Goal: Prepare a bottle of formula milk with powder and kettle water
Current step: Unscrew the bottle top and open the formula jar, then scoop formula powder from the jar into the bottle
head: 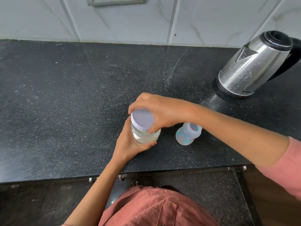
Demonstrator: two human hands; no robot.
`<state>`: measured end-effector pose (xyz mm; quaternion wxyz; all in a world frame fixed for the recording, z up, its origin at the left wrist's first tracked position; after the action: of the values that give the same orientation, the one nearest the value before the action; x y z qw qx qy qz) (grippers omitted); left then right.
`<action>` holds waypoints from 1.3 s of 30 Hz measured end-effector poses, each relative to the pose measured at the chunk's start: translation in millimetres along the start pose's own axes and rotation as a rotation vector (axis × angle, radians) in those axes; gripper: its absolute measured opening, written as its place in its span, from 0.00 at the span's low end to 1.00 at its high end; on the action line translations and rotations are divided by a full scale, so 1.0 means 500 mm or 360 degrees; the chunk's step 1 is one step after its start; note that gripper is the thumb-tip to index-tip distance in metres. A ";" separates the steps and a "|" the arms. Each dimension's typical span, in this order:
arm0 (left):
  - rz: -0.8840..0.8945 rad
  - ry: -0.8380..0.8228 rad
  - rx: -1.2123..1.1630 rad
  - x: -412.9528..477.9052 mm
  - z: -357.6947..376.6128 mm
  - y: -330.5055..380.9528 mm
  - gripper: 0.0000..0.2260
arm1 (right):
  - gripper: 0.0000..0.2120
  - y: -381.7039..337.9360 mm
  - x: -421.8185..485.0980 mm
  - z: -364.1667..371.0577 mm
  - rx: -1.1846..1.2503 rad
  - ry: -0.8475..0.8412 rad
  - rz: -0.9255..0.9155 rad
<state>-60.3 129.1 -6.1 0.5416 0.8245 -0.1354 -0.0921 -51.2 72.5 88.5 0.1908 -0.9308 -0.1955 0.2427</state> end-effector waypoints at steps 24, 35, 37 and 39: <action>0.0023 -0.0033 0.0067 0.000 0.005 -0.030 0.40 | 0.38 0.224 0.283 0.030 -0.0264 -0.0086 0.0399; 0.0022 -0.0016 0.0067 0.000 0.004 -0.029 0.41 | 0.26 0.168 0.180 -0.073 0.0113 0.0331 0.0268; 0.0032 -0.0008 0.0058 0.000 0.004 -0.027 0.40 | 0.20 0.137 0.130 -0.092 0.0284 0.0428 0.0215; 0.0034 0.0007 0.0052 0.000 0.003 -0.028 0.40 | 0.15 0.107 0.082 -0.099 0.0418 0.0484 0.0185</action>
<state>-59.2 133.1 -19.5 0.5292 0.8320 -0.1446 -0.0823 22.5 32.9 89.2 0.3234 -0.9336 -0.0770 0.1334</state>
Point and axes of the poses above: each hand's wrist, its own x-axis towards the middle knuckle, its own z-axis out of the palm, y = z × x, the point moved 10 cm from there along x, towards the middle knuckle, and after that the axes turned 5 degrees about x, right-handed, at the moved point
